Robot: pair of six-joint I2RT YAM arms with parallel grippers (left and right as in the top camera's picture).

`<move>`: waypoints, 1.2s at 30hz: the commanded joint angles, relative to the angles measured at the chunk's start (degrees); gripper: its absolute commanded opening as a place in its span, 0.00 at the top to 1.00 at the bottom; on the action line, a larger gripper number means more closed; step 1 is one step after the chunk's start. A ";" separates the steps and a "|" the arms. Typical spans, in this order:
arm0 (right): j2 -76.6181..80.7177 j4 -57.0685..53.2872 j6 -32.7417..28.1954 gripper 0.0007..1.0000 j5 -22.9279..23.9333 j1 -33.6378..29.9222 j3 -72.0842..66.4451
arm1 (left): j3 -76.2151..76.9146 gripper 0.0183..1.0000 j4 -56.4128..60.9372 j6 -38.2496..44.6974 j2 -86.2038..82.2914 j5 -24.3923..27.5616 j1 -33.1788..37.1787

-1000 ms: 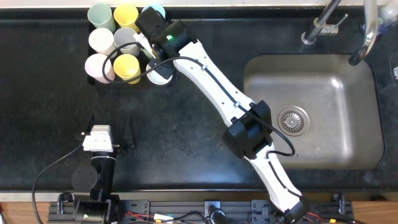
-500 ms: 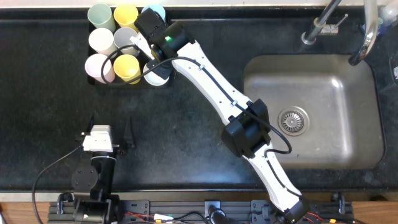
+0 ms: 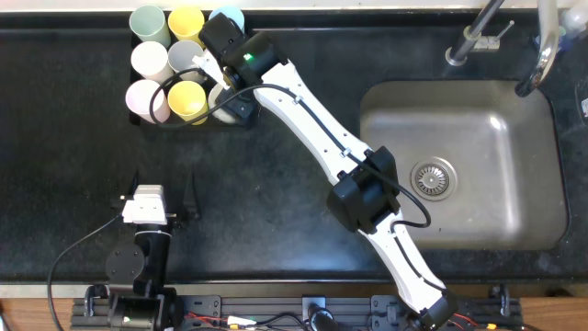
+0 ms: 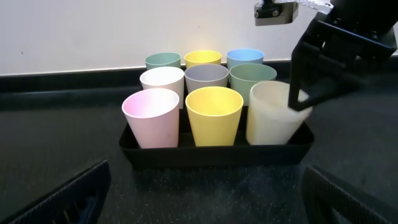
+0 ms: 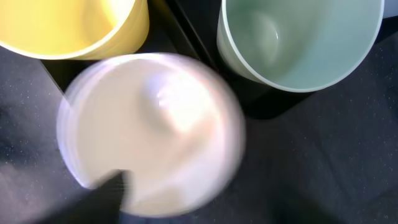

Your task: Store Cups

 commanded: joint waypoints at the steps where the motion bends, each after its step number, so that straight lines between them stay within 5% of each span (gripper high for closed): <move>1: 0.83 0.15 -0.20 0.00 -0.37 0.59 0.68 | -0.04 0.00 -0.15 1.29 -0.61 0.11 0.17; 19: -4.55 6.49 3.54 0.00 6.93 0.35 0.83 | -0.04 0.00 -0.15 1.29 -0.61 0.11 0.17; 25: -14.53 6.95 14.08 0.00 6.93 -2.45 0.83 | -0.04 0.00 -0.15 1.29 -0.61 0.11 0.17; 31: -26.23 -7.87 26.23 0.00 6.71 -9.64 -0.76 | -0.04 0.00 -0.15 1.31 -0.61 0.11 0.17; 36: -46.27 -7.96 31.98 0.00 4.72 -17.33 -26.25 | -0.04 0.00 -0.15 1.31 -0.61 0.11 0.17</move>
